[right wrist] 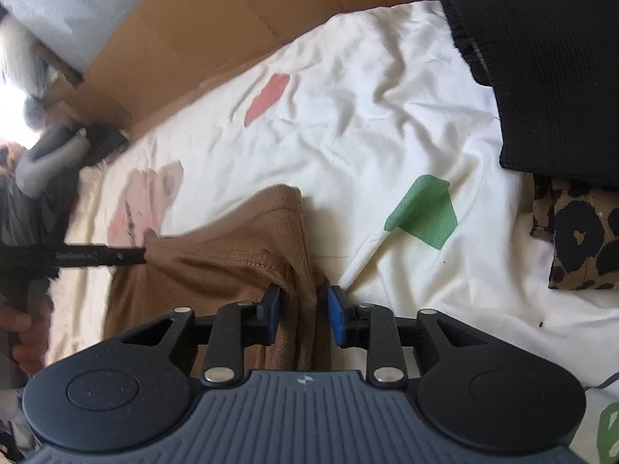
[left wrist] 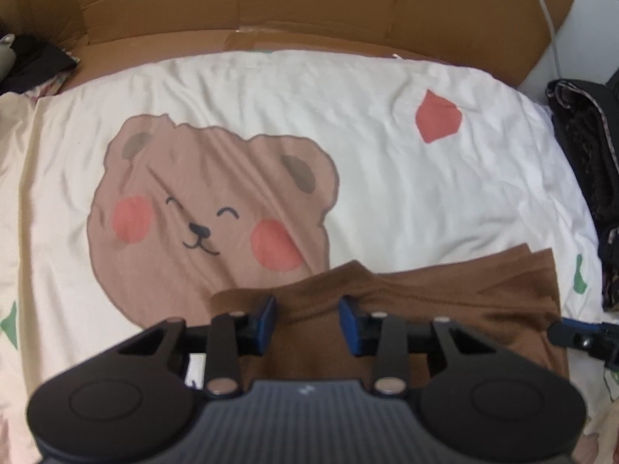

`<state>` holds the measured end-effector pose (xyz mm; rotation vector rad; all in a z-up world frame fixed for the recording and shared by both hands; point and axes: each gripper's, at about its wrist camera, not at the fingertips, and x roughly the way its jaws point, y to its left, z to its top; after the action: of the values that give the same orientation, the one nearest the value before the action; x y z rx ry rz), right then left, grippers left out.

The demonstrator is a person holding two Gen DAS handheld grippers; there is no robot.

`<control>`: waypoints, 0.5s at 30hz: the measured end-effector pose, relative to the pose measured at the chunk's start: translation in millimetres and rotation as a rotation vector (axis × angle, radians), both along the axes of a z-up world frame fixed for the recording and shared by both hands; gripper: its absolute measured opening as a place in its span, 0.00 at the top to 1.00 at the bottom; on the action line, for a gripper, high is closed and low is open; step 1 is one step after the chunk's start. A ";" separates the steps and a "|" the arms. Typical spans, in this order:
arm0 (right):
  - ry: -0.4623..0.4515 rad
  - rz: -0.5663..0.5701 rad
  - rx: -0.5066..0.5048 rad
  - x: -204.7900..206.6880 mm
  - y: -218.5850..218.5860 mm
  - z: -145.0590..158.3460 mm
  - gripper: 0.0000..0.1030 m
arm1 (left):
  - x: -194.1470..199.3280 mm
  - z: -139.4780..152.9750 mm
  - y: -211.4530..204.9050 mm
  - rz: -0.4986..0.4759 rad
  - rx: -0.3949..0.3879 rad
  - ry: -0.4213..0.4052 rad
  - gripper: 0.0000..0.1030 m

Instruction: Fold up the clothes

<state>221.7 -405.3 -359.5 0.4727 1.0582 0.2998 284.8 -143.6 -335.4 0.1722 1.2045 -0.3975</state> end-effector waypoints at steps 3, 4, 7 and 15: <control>-0.015 -0.045 0.057 -1.3 -7.6 1.6 0.50 | -5.1 10.6 5.2 0.023 -0.005 0.007 0.53; -0.016 -0.050 0.072 -0.4 -8.5 1.1 0.50 | -7.2 14.1 7.5 0.032 -0.008 0.009 0.51; 0.014 -0.017 0.071 6.0 -2.0 -4.1 0.50 | -12.7 18.3 17.0 0.070 -0.008 0.021 0.49; 0.112 0.049 0.066 19.9 11.0 -9.0 0.48 | -43.3 26.3 52.9 0.131 0.025 0.055 0.49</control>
<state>241.6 -394.4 -368.5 0.5280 1.1727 0.3557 241.5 -90.7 -309.1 0.1040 1.2679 -0.2743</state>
